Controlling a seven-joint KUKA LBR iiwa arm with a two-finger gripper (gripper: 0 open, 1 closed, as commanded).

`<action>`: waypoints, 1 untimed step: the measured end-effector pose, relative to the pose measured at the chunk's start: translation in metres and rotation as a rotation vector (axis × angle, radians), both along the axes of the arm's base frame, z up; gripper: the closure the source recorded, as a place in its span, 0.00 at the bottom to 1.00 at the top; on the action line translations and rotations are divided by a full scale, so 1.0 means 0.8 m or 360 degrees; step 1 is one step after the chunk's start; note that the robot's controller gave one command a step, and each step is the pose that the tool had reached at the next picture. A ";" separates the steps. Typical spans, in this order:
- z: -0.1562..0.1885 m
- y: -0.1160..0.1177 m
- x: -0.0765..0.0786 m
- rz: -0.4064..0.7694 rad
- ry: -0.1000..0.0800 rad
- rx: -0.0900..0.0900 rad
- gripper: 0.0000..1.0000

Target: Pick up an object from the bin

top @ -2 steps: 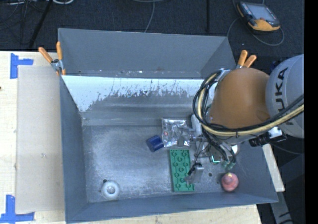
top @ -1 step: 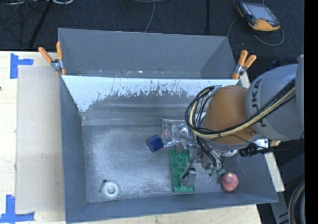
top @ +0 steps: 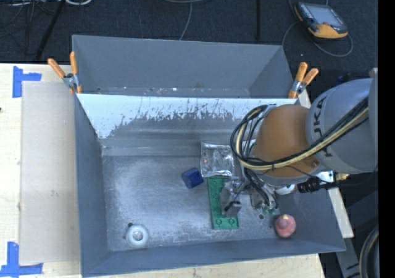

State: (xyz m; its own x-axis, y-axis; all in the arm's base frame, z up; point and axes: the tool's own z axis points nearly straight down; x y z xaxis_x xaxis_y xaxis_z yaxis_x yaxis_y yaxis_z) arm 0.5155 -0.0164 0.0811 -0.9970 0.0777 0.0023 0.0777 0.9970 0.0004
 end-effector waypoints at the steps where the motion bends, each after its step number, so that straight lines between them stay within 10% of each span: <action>1: 0.000 0.000 0.000 -0.0001 -0.0001 0.0000 0.00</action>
Offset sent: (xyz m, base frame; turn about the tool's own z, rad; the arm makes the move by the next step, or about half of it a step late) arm 0.0000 0.0000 0.0000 0.0000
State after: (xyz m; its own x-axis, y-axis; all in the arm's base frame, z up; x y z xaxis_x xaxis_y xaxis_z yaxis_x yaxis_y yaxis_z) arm 0.5156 -0.0165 0.0810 -0.9969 0.0782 0.0015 0.0783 0.9969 0.0004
